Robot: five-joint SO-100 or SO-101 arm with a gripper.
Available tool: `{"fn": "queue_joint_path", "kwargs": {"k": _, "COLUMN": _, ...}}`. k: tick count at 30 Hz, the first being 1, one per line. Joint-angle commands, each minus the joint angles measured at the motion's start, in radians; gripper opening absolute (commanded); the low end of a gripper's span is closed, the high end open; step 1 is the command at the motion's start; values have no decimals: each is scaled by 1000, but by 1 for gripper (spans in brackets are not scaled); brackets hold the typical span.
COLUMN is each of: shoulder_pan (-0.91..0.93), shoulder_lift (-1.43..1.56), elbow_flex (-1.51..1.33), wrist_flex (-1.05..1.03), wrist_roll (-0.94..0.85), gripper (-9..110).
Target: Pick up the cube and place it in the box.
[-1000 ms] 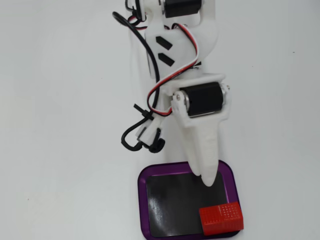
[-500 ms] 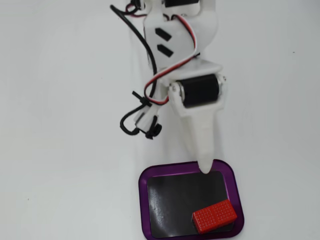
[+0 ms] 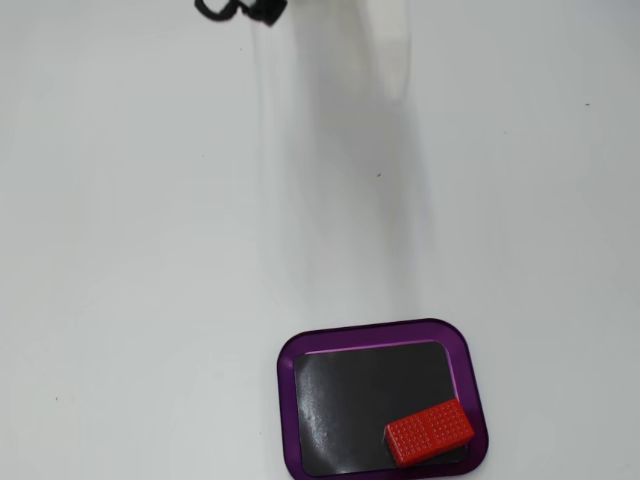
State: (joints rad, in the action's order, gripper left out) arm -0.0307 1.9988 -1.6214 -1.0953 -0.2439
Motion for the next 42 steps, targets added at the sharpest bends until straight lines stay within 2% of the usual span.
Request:
{"fn": "queue_joint_path", "kwargs": {"k": 1, "shoulder_pan": 8, "shoulder_lift": 261, "elbow_flex": -150, "wrist_flex": -23, "wrist_roll": 2, "gripper": 27}}
{"fn": "queue_joint_path", "kwargs": {"k": 12, "shoulder_pan": 75, "shoulder_lift": 1071, "elbow_flex": -983, "wrist_flex": 121, "wrist_roll": 3, "gripper": 26}}
{"fn": "queue_joint_path", "kwargs": {"k": 18, "shoulder_pan": 104, "shoulder_lift": 1450, "elbow_flex": -1296, "wrist_flex": 100, "wrist_roll": 9, "gripper": 26}}
{"fn": "queue_joint_path", "kwargs": {"k": 21, "shoulder_pan": 104, "shoulder_lift": 1462, "elbow_flex": -1368, "wrist_flex": 61, "wrist_roll": 43, "gripper": 26}}
{"fn": "queue_joint_path", "kwargs": {"k": 28, "shoulder_pan": 100, "shoulder_lift": 1404, "elbow_flex": -1424, "wrist_flex": 20, "wrist_roll": 360, "gripper": 26}}
{"fn": "queue_joint_path", "kwargs": {"k": 33, "shoulder_pan": 92, "shoulder_lift": 1402, "elbow_flex": -1425, "wrist_flex": -15, "wrist_roll": 293, "gripper": 25}}
{"fn": "queue_joint_path", "kwargs": {"k": 36, "shoulder_pan": 92, "shoulder_lift": 1402, "elbow_flex": -1427, "wrist_flex": -29, "wrist_roll": 281, "gripper": 17}}
{"fn": "queue_joint_path", "kwargs": {"k": 40, "shoulder_pan": 89, "shoulder_lift": 1402, "elbow_flex": -1427, "wrist_flex": -35, "wrist_roll": 270, "gripper": -1}}
{"fn": "queue_joint_path", "kwargs": {"k": 42, "shoulder_pan": 87, "shoulder_lift": 1402, "elbow_flex": -1427, "wrist_flex": -35, "wrist_roll": 256, "gripper": 1}}
